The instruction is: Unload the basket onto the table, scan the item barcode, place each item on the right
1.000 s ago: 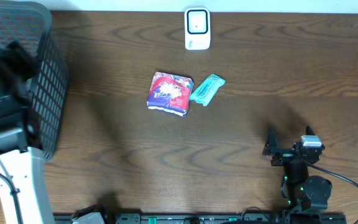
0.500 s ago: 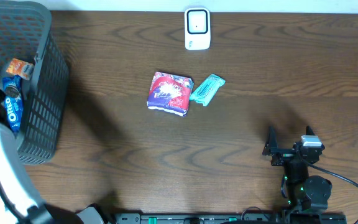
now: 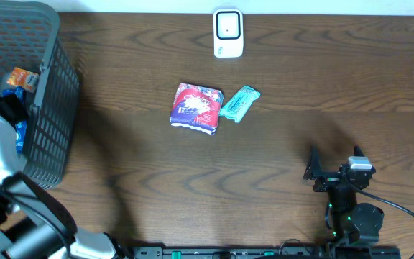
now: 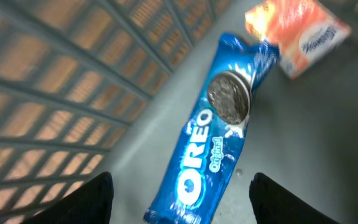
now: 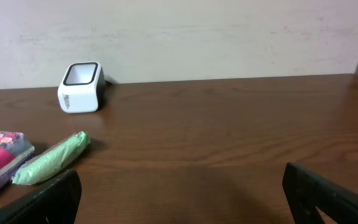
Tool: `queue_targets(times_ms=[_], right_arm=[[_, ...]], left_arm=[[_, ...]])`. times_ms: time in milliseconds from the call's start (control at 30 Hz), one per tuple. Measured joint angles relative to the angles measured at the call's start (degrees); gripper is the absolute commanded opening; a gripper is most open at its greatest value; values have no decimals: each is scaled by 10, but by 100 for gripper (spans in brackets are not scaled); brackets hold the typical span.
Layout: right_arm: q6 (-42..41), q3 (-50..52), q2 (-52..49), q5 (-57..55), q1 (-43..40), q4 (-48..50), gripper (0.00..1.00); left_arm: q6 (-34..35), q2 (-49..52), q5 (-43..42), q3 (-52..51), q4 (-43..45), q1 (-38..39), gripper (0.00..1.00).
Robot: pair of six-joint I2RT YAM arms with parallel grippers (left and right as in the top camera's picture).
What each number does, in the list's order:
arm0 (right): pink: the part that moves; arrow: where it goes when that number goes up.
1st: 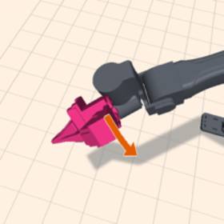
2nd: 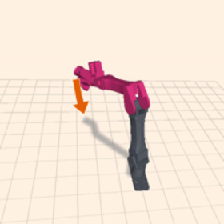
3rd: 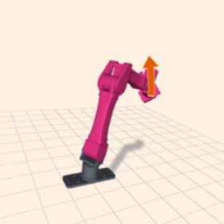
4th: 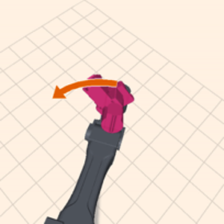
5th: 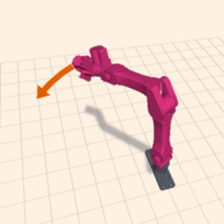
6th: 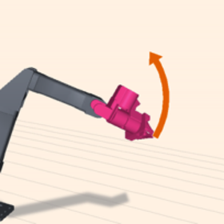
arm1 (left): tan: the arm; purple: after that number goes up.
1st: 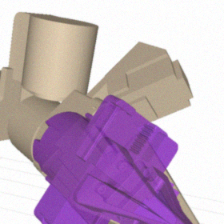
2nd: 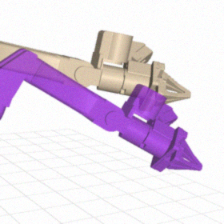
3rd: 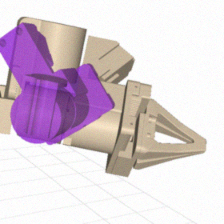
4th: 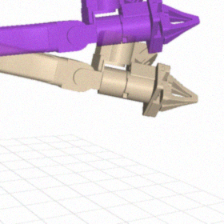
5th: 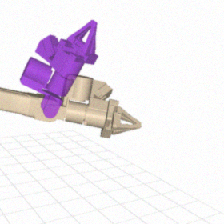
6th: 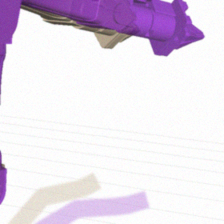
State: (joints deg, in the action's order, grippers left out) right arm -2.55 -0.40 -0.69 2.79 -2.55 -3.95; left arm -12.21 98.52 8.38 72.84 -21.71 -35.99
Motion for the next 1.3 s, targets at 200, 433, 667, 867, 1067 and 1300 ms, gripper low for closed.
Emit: queue_targets(times_ms=[200,433,667,867,1067,1300], right_arm=[[0,0,0,0,0,0,99],[0,0,0,0,0,0,99],[0,0,0,0,0,0,99],[0,0,0,0,0,0,99],[0,0,0,0,0,0,99],[0,0,0,0,0,0,99]], left_arm=[[-23,78,-17,0,18,0,76],[-31,133,-38,2,40,0,83],[-27,146,-42,13,42,0,43],[-32,149,-35,16,37,-2,7],[11,121,-41,6,16,-2,8],[52,-63,-55,-9,28,-2,7]])
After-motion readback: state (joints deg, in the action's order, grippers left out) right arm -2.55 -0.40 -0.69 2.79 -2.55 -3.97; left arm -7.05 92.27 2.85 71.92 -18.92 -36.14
